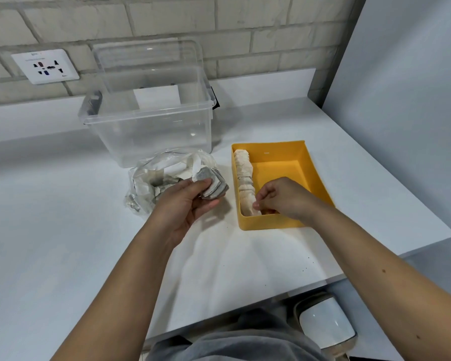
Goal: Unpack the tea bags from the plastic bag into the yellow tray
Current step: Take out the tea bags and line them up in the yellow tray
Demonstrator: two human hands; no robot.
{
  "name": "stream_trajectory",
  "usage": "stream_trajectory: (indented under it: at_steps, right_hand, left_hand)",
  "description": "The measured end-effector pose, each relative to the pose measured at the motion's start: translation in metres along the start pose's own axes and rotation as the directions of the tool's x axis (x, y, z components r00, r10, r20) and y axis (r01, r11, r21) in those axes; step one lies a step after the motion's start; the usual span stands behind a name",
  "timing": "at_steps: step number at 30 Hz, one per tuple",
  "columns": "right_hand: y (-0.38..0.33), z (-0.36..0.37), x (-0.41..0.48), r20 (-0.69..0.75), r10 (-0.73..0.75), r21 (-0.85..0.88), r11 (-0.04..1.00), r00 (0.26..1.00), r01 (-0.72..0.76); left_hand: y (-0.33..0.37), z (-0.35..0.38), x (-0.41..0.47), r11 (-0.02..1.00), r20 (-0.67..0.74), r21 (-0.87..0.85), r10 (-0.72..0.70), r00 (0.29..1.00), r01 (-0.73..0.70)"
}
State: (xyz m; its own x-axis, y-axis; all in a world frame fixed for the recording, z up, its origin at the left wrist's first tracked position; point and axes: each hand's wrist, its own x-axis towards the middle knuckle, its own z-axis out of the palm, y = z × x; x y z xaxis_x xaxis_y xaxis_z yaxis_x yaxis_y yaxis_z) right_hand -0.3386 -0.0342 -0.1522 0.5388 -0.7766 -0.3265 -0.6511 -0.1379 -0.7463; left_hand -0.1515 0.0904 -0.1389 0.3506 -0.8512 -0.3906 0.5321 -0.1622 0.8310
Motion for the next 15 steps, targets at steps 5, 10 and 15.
stream_trajectory:
  at_steps: [5,10,15]
  right_hand:
    - [-0.004,0.0,0.002,-0.005,-0.007,-0.176,0.984,1.0,0.006]
    - [-0.004,0.001,0.007,0.007,0.038,-0.012,0.999,0.999,-0.038]
    - [-0.003,0.001,0.008,0.032,0.056,0.042,0.997,0.998,-0.057]
  left_hand:
    - [-0.004,-0.001,0.001,1.0,-0.009,0.009,-0.007,1.0,0.007]
    - [-0.006,-0.002,0.001,0.999,-0.024,0.04,0.002,1.0,-0.001]
    - [-0.019,0.006,0.003,0.996,-0.025,0.086,-0.02,0.999,0.022]
